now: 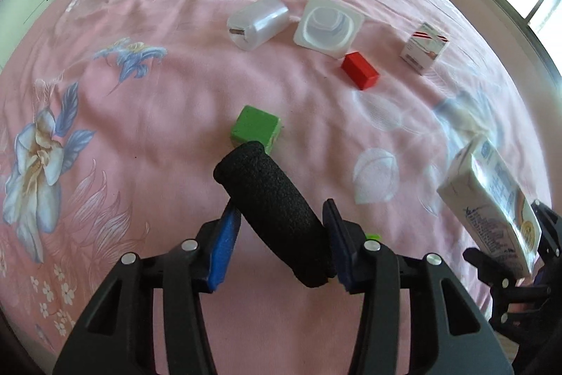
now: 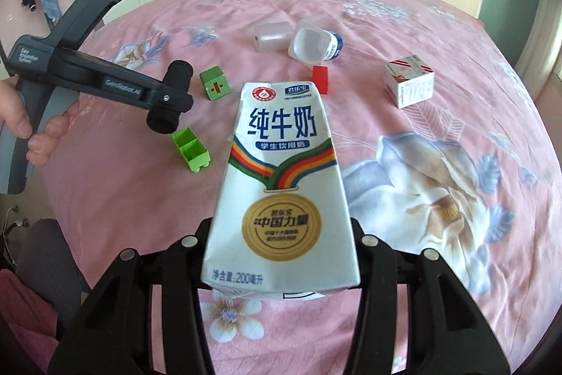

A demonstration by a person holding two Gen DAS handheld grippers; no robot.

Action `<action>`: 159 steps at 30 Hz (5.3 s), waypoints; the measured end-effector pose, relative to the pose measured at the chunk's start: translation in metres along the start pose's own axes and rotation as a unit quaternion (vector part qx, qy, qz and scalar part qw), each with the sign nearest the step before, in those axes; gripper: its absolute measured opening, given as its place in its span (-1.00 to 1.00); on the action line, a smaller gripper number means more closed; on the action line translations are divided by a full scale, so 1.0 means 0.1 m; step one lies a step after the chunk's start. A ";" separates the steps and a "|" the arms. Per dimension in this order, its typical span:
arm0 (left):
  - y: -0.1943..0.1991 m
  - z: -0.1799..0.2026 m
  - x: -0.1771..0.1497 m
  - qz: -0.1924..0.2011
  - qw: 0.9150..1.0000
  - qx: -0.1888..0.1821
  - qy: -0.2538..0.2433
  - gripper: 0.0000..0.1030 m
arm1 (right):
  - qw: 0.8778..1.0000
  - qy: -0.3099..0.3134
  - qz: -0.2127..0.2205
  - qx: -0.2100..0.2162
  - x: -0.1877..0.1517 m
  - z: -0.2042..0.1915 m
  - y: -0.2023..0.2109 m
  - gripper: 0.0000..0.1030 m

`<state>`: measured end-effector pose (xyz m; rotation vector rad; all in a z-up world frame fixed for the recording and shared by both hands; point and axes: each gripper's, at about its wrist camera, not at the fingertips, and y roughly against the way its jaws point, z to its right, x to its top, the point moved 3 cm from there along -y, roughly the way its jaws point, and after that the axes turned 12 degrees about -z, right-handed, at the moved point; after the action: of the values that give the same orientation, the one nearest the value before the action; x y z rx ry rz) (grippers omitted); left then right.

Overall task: Collect trash
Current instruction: 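Grasp the black foam tube with left tool while right tool grasps the white milk carton, then carry the black tube and milk carton with both tools over the trash bin, then open left tool to drop the black tube while right tool drops the carton, then move both tools back over the bed toward the green blocks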

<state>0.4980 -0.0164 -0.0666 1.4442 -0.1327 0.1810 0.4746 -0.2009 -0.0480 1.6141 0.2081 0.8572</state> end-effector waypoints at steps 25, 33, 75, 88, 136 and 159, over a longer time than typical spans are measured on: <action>2.18 0.27 -1.62 0.154 0.970 0.042 -0.184 -0.02 | 0.987 -0.037 0.113 -0.108 -0.63 -1.07 2.42 -0.06; 2.56 0.25 -2.16 0.183 0.957 0.057 -0.218 -0.02 | 0.985 -0.014 0.133 -0.114 -0.83 -1.58 2.81 -0.06; 0.71 -0.21 -3.35 0.017 0.972 0.046 -0.229 -0.02 | 1.000 -0.001 0.015 -0.008 -1.89 -2.42 1.22 -0.06; -0.14 -0.24 -3.60 -0.050 0.972 0.050 -0.226 -0.02 | 0.998 0.002 -0.051 0.023 -2.31 -2.62 0.46 -0.06; -2.60 -0.45 -3.68 -0.291 0.948 -0.024 -0.128 0.31 | 0.940 -0.052 -0.332 0.055 -2.84 -2.68 -2.26 0.11; -0.78 -0.31 -3.50 -0.127 0.974 -0.022 -0.184 0.34 | 0.972 -0.104 -0.197 0.069 -2.58 -2.38 -0.69 0.10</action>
<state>0.1702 -0.0097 -0.2158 1.4249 -0.2507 -0.2994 0.1648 -0.1469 -0.2183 1.7018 0.4312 0.3733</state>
